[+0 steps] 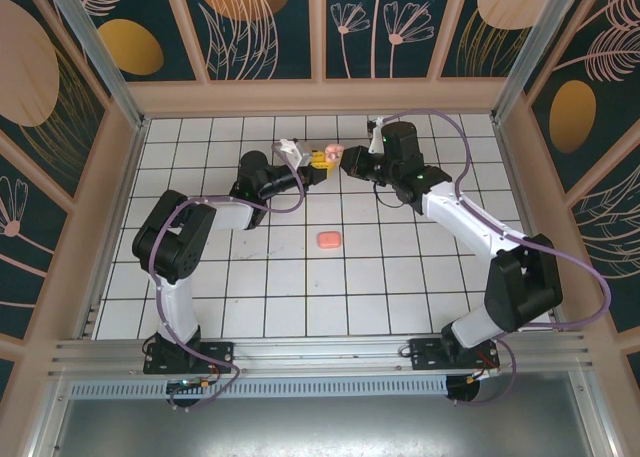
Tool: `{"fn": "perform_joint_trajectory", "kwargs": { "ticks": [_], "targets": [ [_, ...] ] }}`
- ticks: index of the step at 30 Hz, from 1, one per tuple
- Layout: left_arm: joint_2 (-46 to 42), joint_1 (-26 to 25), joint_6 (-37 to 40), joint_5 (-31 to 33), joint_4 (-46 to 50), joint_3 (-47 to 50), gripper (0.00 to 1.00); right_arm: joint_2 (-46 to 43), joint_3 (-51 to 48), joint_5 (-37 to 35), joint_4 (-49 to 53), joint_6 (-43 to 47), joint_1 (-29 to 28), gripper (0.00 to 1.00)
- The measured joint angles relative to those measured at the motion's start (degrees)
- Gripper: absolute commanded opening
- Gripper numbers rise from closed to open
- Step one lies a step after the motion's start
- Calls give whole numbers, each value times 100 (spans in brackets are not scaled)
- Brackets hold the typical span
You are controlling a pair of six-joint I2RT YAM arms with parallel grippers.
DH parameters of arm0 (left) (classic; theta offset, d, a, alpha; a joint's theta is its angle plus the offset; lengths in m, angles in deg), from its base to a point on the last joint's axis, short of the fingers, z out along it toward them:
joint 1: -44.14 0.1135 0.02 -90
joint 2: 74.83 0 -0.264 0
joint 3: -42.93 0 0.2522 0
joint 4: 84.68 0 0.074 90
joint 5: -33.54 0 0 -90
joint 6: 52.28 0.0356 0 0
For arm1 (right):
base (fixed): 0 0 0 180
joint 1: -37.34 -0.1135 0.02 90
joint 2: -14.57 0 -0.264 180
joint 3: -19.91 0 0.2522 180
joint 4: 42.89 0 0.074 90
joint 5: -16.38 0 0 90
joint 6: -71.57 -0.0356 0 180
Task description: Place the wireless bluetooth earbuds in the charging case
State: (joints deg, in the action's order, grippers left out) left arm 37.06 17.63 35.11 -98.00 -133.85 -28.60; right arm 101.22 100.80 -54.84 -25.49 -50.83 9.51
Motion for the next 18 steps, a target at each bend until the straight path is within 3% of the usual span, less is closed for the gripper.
{"fn": "perform_joint_trajectory", "kwargs": {
  "ticks": [18],
  "targets": [
    [0, 0, 0, 2, 22, -33, 11, 125, 63, 278, -142, -103, 0, 8]
  ]
}}
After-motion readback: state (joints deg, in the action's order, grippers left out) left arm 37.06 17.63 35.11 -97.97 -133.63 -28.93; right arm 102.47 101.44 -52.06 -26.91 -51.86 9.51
